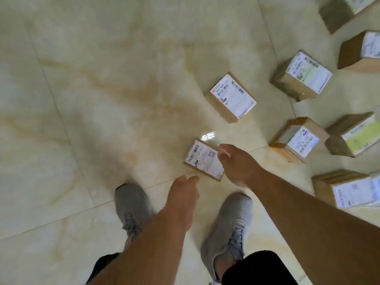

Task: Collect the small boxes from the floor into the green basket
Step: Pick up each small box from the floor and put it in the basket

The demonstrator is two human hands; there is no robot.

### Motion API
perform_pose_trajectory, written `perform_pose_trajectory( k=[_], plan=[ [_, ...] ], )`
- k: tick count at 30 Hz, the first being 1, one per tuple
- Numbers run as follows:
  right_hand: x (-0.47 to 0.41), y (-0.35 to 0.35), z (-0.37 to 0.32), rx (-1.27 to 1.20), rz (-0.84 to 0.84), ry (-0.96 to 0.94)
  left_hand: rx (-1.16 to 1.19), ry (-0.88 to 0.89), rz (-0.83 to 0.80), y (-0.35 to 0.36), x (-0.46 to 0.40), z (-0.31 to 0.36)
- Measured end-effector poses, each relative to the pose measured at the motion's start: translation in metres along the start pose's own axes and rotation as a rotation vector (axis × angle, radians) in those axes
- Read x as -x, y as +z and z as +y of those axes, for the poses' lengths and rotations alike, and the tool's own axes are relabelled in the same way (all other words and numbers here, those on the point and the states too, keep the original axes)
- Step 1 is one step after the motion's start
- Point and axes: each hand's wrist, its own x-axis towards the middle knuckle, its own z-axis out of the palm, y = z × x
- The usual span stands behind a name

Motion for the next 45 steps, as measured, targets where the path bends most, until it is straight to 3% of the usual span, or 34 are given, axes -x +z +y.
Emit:
perform_pose_trajectory(
  k=[3, 6, 8, 13, 20, 31, 37, 45],
  plan=[
    [-0.031, 0.016, 0.014, 0.195, -0.020, -0.050, 0.041, -0.041, -0.027, 0.014, -0.039, -0.006],
    [-0.045, 0.024, 0.022, 0.235, -0.093, -0.028, 0.169, -0.033, -0.107, 0.029, -0.053, -0.010],
    [-0.043, 0.023, 0.023, 0.174, -0.100, 0.014, 0.189, 0.007, -0.129, 0.032, -0.044, -0.005],
    [0.003, 0.002, -0.004, -0.063, -0.083, 0.048, -0.036, 0.177, -0.155, 0.009, 0.015, 0.028],
    [0.123, -0.062, -0.127, -0.361, -0.012, 0.023, -0.285, 0.406, -0.158, -0.047, 0.163, 0.117],
    [0.304, -0.174, -0.345, -0.406, 0.023, -0.114, -0.387, 0.589, -0.191, -0.157, 0.424, 0.260],
    [0.322, -0.208, -0.427, -0.399, 0.029, -0.207, -0.367, 0.673, -0.146, -0.187, 0.472, 0.328],
    [0.260, -0.272, -0.503, -0.441, -0.048, -0.237, -0.340, 0.673, -0.104, -0.178, 0.467, 0.435]
  ],
)
